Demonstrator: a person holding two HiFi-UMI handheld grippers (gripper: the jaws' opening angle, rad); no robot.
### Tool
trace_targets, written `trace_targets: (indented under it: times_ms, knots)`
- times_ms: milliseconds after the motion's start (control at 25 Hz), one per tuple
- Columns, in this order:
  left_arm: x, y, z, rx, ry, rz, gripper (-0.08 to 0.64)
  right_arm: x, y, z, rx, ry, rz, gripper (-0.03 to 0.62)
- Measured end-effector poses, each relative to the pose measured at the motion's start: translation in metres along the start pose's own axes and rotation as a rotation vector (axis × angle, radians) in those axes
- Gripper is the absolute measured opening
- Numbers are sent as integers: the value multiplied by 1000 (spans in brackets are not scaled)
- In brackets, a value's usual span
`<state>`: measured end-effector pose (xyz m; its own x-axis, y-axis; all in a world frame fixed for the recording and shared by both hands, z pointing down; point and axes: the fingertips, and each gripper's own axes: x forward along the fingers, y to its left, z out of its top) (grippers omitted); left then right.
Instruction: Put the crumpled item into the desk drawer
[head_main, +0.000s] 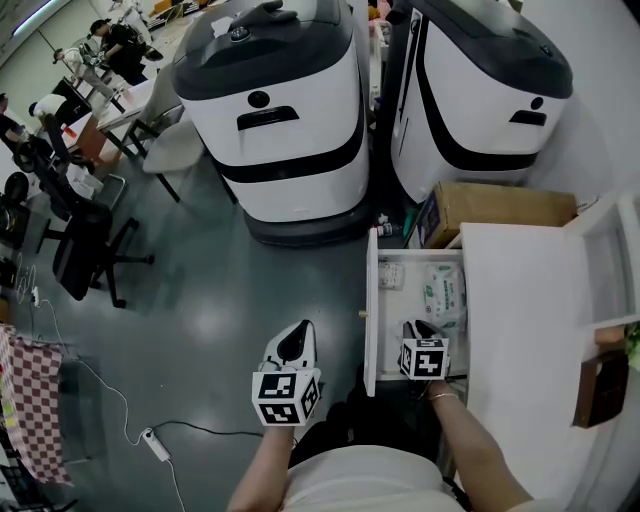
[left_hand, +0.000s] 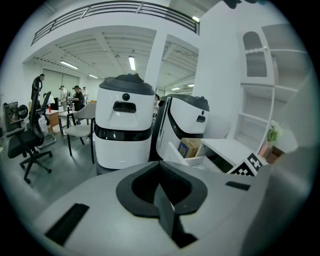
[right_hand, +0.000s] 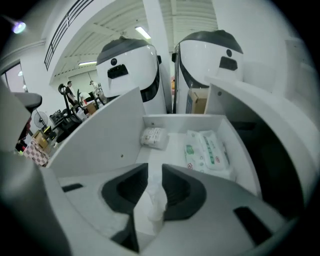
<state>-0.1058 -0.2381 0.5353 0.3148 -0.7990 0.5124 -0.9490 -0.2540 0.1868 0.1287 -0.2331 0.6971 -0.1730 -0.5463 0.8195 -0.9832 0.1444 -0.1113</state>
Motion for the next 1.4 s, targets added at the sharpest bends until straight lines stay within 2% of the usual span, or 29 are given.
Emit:
trace_targets:
  times_ms: [440, 760, 1000, 1240, 1400]
  knots:
    - [2, -13, 11, 10, -41, -46, -8, -67, -2, 59, 73, -246, -1, 87]
    - [2, -24, 22, 30, -71, -88, -8, -125, 3, 85, 102, -417, 25, 84]
    - [0, -32, 31, 42, -90, -114, -8, -160, 11, 100, 54, -506, 27, 59]
    - [-2, -40, 39, 57, -112, -133, -8, -192, 11, 110, 84, -593, 52, 35]
    - [-6, -43, 42, 62, -123, -142, -8, -210, 7, 113, 92, -631, 38, 3]
